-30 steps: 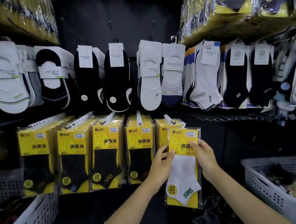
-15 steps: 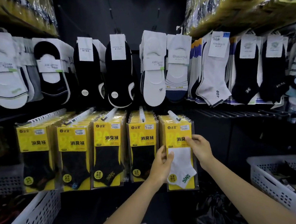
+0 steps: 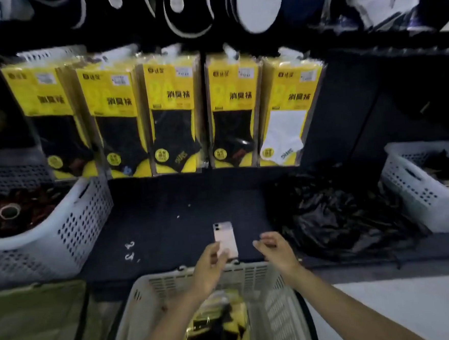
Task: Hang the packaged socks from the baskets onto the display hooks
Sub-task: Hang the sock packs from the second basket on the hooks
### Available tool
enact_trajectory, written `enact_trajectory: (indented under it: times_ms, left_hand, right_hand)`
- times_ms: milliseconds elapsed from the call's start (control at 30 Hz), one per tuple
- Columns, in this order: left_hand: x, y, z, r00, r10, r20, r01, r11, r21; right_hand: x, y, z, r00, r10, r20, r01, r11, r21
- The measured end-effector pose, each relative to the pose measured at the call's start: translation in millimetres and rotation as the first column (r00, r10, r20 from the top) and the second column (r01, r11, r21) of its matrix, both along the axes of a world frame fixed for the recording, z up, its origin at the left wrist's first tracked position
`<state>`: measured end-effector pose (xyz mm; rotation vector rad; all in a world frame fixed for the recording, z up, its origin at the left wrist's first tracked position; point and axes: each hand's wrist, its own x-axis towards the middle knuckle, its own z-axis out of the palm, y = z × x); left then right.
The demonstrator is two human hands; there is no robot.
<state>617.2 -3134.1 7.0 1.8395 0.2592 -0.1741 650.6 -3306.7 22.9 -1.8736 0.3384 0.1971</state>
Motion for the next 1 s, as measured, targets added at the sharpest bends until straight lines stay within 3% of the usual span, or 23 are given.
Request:
enact_trajectory:
  times_ms: [133,300,400,500,600,767,1000]
  left_hand:
    - [-52,41,-77,0.971,0.156,-0.181,-0.15,0.988,0.048]
    - [-94,69,-141,0.884,0.29,-0.366,-0.265,0.957,0.119]
    - [-108,78,-164,0.836,0.369,-0.405,-0.334,0.93,0.157]
    - [-129,91,-187,0.785,0.414,-0.461,-0.397,0.907,0.139]
    - [-141,97,-203,0.778,0.374,-0.505,-0.325,0.927,0.187]
    - [-139,99,-228,0.71,0.33,-0.622,-0.354,0.931,0.09]
    - [-138,99,-242,0.694,0.277,-0.665,-0.351,0.936,0.023]
  right_hand:
    - [-40,18,-79,0.951,0.075,-0.3,-0.08,0.997,-0.005]
    - [-74,11,-147,0.887,0.055,-0.459,-0.1,0.992,-0.075]
    - [-88,4,-174,0.809,0.039,-0.587,-0.096,0.993,-0.067]
    - [-101,3,-198,0.683,0.157,-0.713,-0.248,0.969,-0.024]
    - [-112,11,-213,0.645,0.193,-0.74,-0.237,0.97,0.048]
    - [-115,12,-228,0.603,0.211,-0.769,-0.21,0.972,0.102]
    - [-123,8,-244,0.644,0.132,-0.754,-0.121,0.99,0.07]
